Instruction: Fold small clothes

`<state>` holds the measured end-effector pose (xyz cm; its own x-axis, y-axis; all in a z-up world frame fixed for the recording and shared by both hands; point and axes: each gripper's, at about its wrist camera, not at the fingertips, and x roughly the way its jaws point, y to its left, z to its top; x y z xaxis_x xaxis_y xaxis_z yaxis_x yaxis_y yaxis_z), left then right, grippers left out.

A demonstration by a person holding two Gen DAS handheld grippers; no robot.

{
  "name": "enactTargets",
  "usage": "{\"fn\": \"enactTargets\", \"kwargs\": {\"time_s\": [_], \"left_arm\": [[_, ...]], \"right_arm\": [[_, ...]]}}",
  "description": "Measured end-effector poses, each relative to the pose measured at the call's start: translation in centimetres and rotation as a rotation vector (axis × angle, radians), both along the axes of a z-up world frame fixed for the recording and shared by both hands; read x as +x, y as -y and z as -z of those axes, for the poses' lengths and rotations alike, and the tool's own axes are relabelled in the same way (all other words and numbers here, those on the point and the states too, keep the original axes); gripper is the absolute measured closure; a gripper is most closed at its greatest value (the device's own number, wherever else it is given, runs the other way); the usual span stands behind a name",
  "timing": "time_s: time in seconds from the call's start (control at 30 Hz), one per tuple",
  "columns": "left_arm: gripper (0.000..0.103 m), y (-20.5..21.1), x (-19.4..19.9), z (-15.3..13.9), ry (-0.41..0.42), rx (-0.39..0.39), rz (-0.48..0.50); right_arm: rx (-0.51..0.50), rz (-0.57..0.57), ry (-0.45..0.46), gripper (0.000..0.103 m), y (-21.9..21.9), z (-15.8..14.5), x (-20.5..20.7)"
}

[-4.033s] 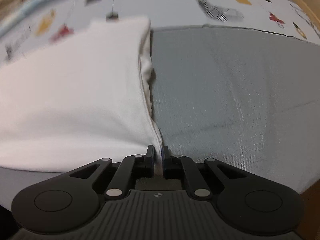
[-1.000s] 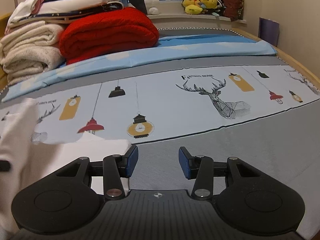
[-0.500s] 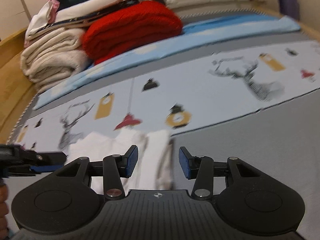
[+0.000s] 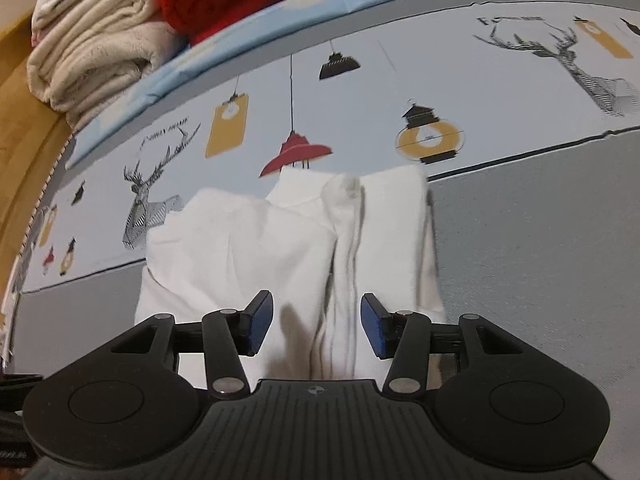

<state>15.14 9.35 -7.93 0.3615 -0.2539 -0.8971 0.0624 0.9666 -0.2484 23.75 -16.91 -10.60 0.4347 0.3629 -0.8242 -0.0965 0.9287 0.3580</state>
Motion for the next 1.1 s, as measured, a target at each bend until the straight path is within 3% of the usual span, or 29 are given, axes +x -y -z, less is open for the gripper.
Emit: {"fn": "enactTargets", "kwargs": {"time_s": [0.1,0.13,0.17,0.3,0.43,0.5,0.57,0.63,0.7,0.8,0.87,0.93,0.97,1.03,1.1], "left_arm": [[0.053,-0.7,0.0,-0.1,-0.002,0.014,-0.011],[0.052,-0.8,0.1,-0.2,-0.003,0.016,-0.016],[0.052,-0.9,0.1,-0.2,-0.003,0.017,-0.021],[0.052,-0.5,0.3,-0.3,-0.003,0.008,-0.024],[0.051,0.6,0.5,-0.3,0.011,-0.023,-0.007],[0.05,1.4,0.6,-0.3,0.011,-0.036,0.013],[0.049,2.4,0.7,0.2,-0.004,-0.023,0.037],[0.049,3.2,0.8,0.8,-0.026,0.004,0.056],[0.049,3.7,0.8,1.1,-0.032,0.014,0.058],[0.049,3.7,1.1,1.1,-0.03,-0.013,0.041],[0.049,3.7,1.4,1.1,-0.03,-0.016,0.033],[0.05,4.0,1.5,1.8,-0.049,-0.004,0.043],[0.05,4.5,1.5,2.6,-0.08,0.028,0.076],[0.049,5.9,1.1,4.8,-0.157,0.144,0.172],[0.049,7.0,0.5,5.8,-0.164,0.212,0.259]], "right_arm": [[-0.04,-0.018,0.011,0.06,-0.8,0.3,0.2],[-0.044,-0.022,0.022,0.082,-0.9,0.2,0.2],[-0.048,-0.023,0.03,0.092,-0.9,0.1,0.2],[0.025,-0.023,0.107,0.097,0.3,-1.6,-0.3],[0.185,0.021,0.271,0.099,3.7,-5.4,-2.5],[0.2,0.042,0.321,0.099,5.4,-6.6,-3.2],[0.127,0.066,0.286,0.099,6.5,-6.1,-2.9],[-0.017,0.099,0.17,0.098,7.2,-4.2,-1.8],[-0.072,0.129,0.081,0.096,8.4,-2.9,-1.1],[-0.022,0.137,0.128,0.094,9.5,-4.0,-1.9],[0.052,0.084,0.119,0.072,9.9,-4.4,-2.4],[0.122,-0.007,0.038,0.061,9.5,-3.5,-2.8],[0.135,-0.064,-0.009,0.062,9.0,-3.0,-2.8],[0.044,-0.204,-0.096,0.064,7.5,-1.5,-3.5],[-0.093,-0.299,-0.165,0.081,6.3,0.4,-4.4]]}}
